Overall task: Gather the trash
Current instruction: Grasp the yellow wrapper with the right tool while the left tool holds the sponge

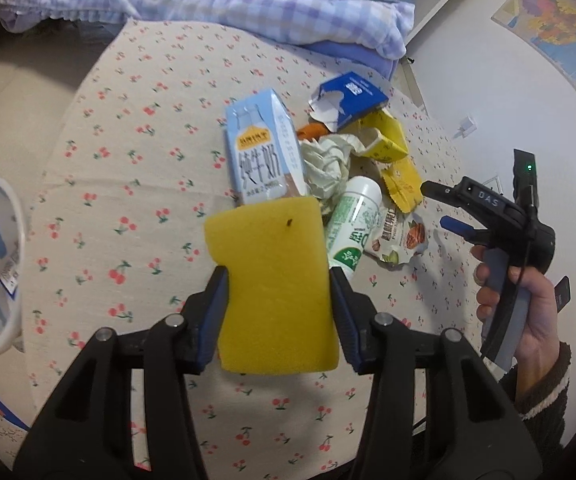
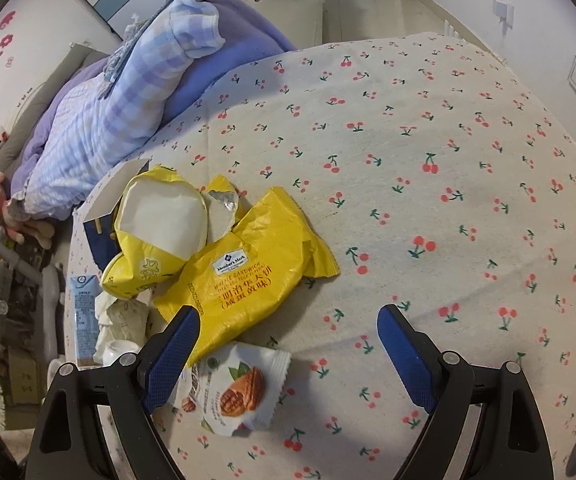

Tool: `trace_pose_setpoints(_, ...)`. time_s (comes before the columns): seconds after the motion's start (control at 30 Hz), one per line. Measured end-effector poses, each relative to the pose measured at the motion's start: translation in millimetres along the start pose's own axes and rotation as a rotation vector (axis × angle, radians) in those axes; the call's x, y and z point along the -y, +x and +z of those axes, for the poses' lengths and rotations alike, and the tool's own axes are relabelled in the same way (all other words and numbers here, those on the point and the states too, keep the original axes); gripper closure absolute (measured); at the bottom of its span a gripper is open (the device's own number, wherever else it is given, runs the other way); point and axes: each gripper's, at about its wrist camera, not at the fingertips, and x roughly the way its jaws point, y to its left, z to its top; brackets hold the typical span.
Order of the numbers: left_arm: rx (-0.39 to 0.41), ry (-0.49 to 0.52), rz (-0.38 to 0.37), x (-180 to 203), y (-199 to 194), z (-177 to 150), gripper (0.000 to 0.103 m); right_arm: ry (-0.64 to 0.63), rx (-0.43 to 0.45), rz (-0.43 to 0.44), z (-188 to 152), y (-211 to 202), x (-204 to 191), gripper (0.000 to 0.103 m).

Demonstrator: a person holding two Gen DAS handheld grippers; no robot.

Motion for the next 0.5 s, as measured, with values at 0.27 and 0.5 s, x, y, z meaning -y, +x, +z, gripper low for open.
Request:
trace_pose_setpoints(0.27,0.033,-0.043,0.057,-25.1,-6.1,10.0,0.052,0.030,-0.009,-0.025,5.1,28.2,-9.3,0.018)
trace_pose_setpoints(0.5,0.036,-0.081,0.074,-42.5,-7.6,15.3,0.052,-0.066,0.012,-0.073,1.3,35.6,-29.1,0.057)
